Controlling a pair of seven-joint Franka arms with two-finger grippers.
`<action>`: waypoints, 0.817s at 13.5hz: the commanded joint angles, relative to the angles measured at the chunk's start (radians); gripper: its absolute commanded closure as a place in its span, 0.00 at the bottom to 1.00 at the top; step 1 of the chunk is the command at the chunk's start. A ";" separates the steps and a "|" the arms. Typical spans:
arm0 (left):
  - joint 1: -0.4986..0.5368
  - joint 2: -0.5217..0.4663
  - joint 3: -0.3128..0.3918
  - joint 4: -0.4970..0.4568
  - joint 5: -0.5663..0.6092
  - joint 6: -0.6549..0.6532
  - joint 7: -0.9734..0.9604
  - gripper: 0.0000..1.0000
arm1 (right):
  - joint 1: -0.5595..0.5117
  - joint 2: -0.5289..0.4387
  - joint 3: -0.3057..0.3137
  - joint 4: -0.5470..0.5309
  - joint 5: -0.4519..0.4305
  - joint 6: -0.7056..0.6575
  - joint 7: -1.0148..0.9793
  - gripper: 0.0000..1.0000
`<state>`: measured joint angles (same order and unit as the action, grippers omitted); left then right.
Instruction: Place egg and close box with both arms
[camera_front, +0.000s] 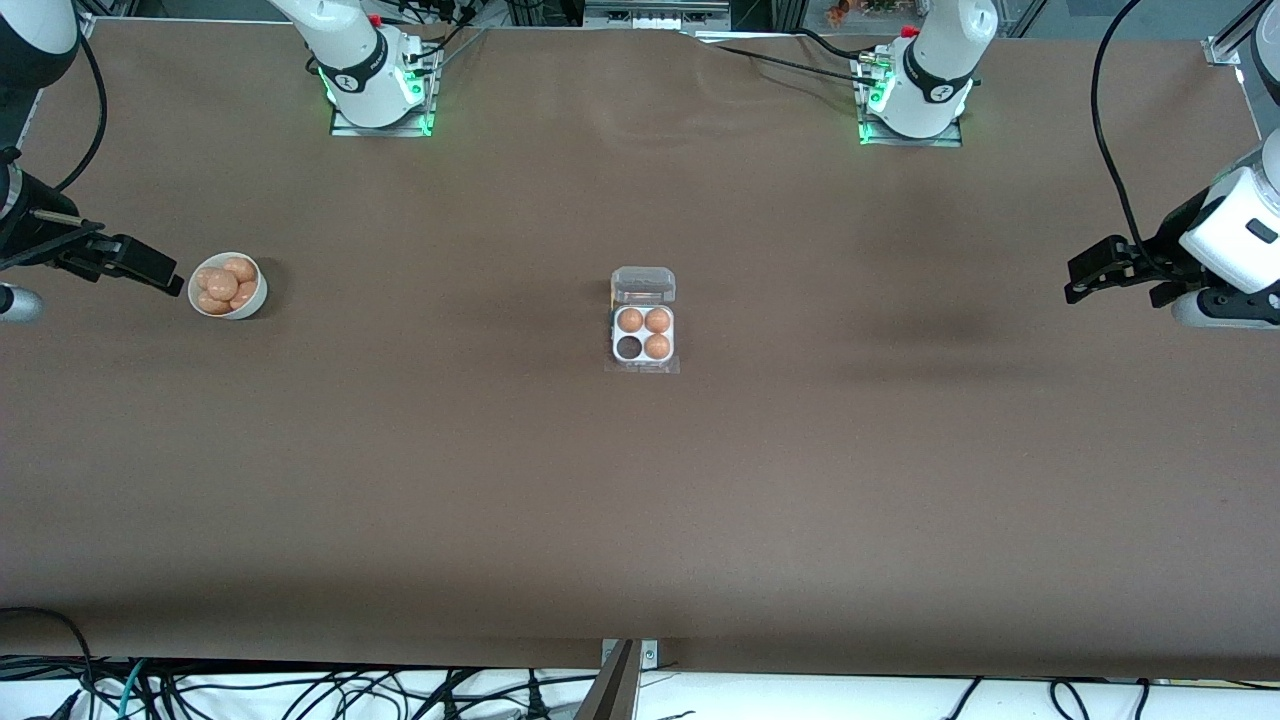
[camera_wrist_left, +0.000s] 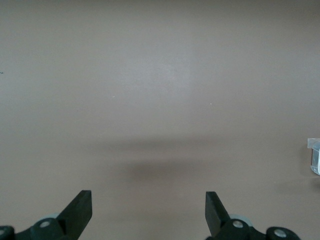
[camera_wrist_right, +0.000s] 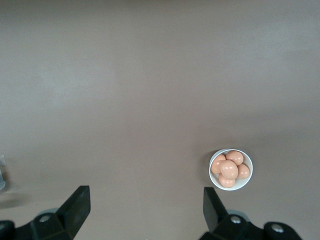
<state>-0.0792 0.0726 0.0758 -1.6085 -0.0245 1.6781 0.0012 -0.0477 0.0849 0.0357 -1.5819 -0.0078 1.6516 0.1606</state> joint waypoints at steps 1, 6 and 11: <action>-0.011 0.004 0.009 0.016 0.012 -0.018 -0.009 0.00 | 0.000 -0.016 0.004 -0.013 -0.011 -0.001 0.010 0.00; -0.010 0.007 0.009 0.016 0.012 -0.020 -0.009 0.00 | 0.000 -0.017 0.004 -0.013 -0.011 -0.001 0.008 0.00; -0.002 0.009 0.009 0.018 0.012 -0.031 -0.009 0.00 | 0.000 -0.016 0.004 -0.013 -0.011 -0.001 0.007 0.00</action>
<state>-0.0791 0.0745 0.0801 -1.6085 -0.0245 1.6669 0.0012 -0.0477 0.0849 0.0357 -1.5821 -0.0078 1.6516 0.1606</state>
